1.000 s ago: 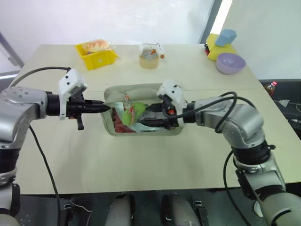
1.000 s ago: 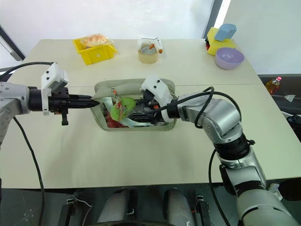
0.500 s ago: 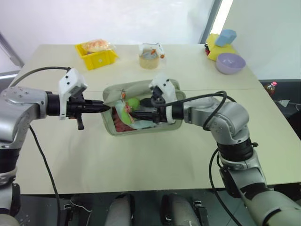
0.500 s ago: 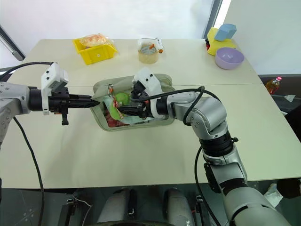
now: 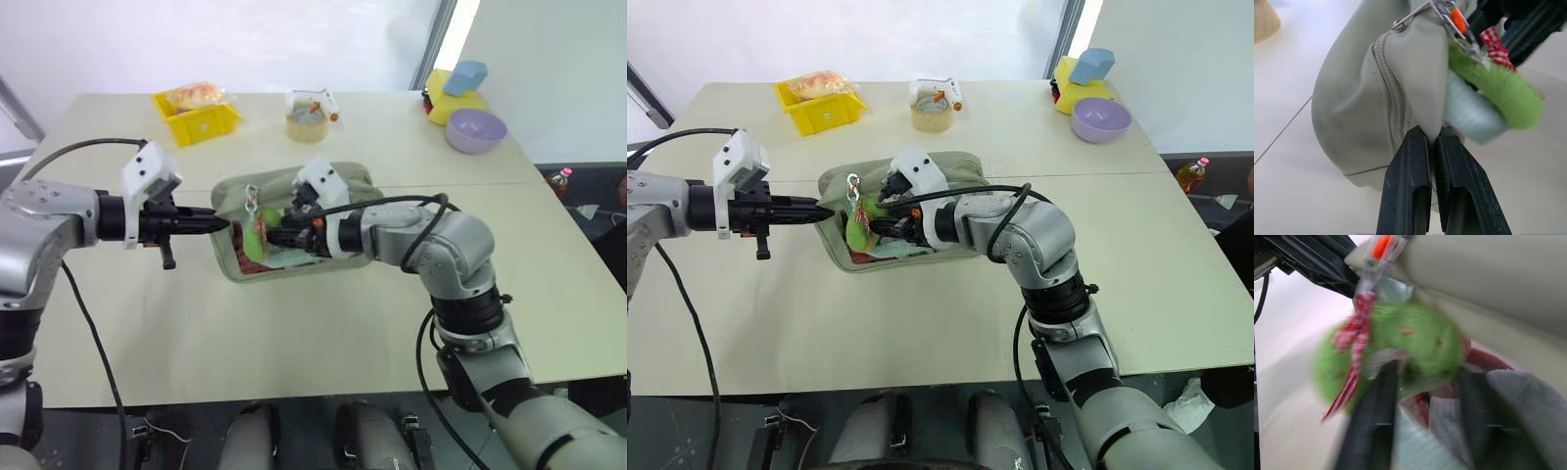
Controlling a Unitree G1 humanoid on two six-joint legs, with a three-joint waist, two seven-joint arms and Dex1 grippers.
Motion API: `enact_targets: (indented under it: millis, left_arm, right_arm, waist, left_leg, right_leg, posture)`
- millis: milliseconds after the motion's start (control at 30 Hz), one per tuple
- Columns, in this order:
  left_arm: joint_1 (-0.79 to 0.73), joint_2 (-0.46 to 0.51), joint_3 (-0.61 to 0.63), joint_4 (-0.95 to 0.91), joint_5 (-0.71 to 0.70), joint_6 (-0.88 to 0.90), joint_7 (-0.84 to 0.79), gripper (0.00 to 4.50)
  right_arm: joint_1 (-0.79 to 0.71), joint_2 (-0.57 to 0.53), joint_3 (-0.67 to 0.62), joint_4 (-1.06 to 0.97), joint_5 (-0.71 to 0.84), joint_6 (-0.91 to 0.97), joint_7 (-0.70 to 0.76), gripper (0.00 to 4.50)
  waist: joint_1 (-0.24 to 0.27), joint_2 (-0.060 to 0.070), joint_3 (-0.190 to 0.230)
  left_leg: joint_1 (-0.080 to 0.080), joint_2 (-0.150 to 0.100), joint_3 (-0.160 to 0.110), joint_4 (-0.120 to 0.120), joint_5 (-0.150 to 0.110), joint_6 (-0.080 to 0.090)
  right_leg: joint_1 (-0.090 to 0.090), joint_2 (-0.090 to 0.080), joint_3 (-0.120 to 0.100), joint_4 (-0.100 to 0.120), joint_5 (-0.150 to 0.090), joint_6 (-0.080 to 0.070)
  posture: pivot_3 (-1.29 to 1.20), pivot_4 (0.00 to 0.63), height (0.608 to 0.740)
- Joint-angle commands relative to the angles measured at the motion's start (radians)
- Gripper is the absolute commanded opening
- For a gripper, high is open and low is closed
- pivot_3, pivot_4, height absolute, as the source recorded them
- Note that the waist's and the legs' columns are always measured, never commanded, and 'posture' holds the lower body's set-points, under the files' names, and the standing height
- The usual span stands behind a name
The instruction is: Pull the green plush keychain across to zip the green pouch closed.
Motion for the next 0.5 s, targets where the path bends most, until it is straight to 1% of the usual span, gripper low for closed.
enact_targets:
  millis: [33,167,233,267,333,433,467,500]
  left_arm:
    - [-0.009,0.004,0.033,-0.027,-0.018,-0.018,-0.003,0.00]
    - [-0.007,0.005,0.034,-0.027,-0.018,-0.017,-0.001,0.00]
    - [-0.007,0.006,0.035,-0.027,-0.018,-0.017,-0.001,0.00]
    - [-0.007,0.006,0.034,-0.025,-0.016,-0.019,-0.002,0.00]
    - [-0.003,0.009,0.036,-0.021,-0.013,-0.024,-0.003,0.00]
    - [-0.003,0.012,0.035,-0.009,-0.003,-0.034,0.003,0.00]
    - [-0.003,0.012,0.034,-0.006,-0.001,-0.038,0.004,0.00]
    - [-0.001,0.011,0.033,-0.003,0.004,-0.045,0.007,0.00]
  right_arm:
    - [-0.027,0.012,-0.035,-0.013,0.006,0.005,-0.013,0.02]
    - [-0.026,0.002,-0.044,-0.014,0.009,0.011,-0.009,0.02]
    - [-0.024,-0.028,-0.054,-0.034,0.021,0.024,0.009,0.02]
    - [-0.023,-0.064,-0.051,-0.056,0.034,0.027,0.041,0.02]
    - [-0.029,-0.171,-0.045,-0.135,0.081,0.044,0.132,0.02]
    - [-0.087,-0.326,-0.097,-0.209,0.185,0.096,0.258,0.02]
    - [-0.111,-0.357,-0.115,-0.210,0.211,0.112,0.281,0.02]
    - [-0.136,-0.386,-0.130,-0.203,0.236,0.126,0.305,0.02]
  waist:
    - [0.000,0.000,0.000]
    - [0.000,0.000,0.000]
    - [0.000,0.000,0.000]
    - [0.001,0.000,0.000]
    - [0.003,0.000,0.000]
    - [0.002,0.000,0.000]
    - [0.001,0.001,0.000]
    - [-0.001,0.000,0.000]
  left_leg:
    - [0.000,0.000,0.000,0.000,0.000,0.000]
    - [0.000,0.000,0.000,0.000,0.000,0.000]
    - [0.000,0.000,0.000,0.000,0.000,0.000]
    - [0.000,0.000,0.000,0.000,0.000,0.000]
    - [0.000,0.000,0.000,0.000,0.000,0.000]
    - [-0.001,0.000,-0.001,0.000,-0.001,0.001]
    - [-0.001,0.000,0.000,0.000,-0.003,0.006]
    - [0.000,0.000,-0.001,0.000,-0.004,0.006]
  right_leg:
    - [0.000,0.000,0.000,0.000,0.000,0.000]
    - [0.000,0.000,0.000,0.000,0.000,0.000]
    - [0.000,0.000,0.000,0.000,0.000,0.000]
    - [0.000,0.000,0.000,0.000,0.000,0.000]
    - [0.000,0.000,0.000,0.000,0.000,0.000]
    - [0.000,-0.001,0.000,-0.001,0.000,0.000]
    - [0.000,-0.001,0.000,-0.001,0.000,0.000]
    - [0.000,0.000,0.000,-0.001,0.000,0.000]
  posture:
    - [0.00,0.150,0.739]
    - [0.00,0.150,0.739]
    - [0.00,0.150,0.739]
    - [0.00,0.150,0.739]
    - [0.00,0.150,0.739]
    - [0.00,0.150,0.739]
    - [0.00,0.150,0.739]
    - [0.00,0.150,0.739]
